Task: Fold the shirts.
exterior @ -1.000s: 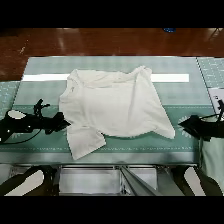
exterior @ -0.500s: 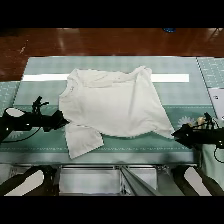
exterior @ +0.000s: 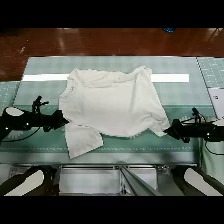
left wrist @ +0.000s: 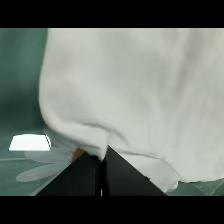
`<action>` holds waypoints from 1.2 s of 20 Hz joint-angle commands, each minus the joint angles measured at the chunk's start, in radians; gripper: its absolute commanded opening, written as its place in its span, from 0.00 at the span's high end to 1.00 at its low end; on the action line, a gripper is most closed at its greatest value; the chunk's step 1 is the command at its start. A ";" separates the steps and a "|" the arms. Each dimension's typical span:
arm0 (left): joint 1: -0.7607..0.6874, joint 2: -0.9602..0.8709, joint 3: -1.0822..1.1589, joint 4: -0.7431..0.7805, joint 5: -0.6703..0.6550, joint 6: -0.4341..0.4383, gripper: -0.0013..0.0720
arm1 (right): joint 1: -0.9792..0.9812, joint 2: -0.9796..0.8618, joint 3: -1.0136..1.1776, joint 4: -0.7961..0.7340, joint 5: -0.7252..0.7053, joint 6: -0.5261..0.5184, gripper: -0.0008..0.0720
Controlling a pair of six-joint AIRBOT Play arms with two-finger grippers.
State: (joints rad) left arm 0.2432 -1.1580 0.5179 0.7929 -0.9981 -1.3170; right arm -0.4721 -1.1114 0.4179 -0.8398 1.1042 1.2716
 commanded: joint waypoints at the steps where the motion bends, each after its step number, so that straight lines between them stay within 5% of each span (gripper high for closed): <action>1: 0.031 0.003 0.110 -0.001 -0.112 0.012 0.96 | 0.058 0.022 0.140 0.099 0.060 -0.039 0.96; 4: 0.064 0.027 0.385 -0.044 -0.211 0.014 0.96 | 0.057 0.086 0.451 0.098 0.111 0.014 0.96; 7: 0.071 0.062 0.734 -0.190 -0.189 0.002 0.96 | 0.055 0.082 0.882 0.093 0.073 0.049 0.96; 12: 0.077 0.081 1.312 -0.196 -0.191 -0.031 0.96 | 0.051 0.076 1.463 0.082 0.127 0.130 0.96; 16: 0.107 0.182 1.531 -0.028 -0.212 -0.076 0.96 | 0.051 0.179 1.575 0.049 0.134 0.138 0.96; 24: 0.070 0.531 1.435 0.448 -0.330 -0.173 0.96 | 0.053 0.450 1.575 -0.292 0.303 0.202 0.96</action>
State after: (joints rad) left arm 0.3401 -0.7326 1.9903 1.0630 -1.2930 -1.4425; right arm -0.4202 -0.7414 1.9839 -0.9794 1.3312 1.4342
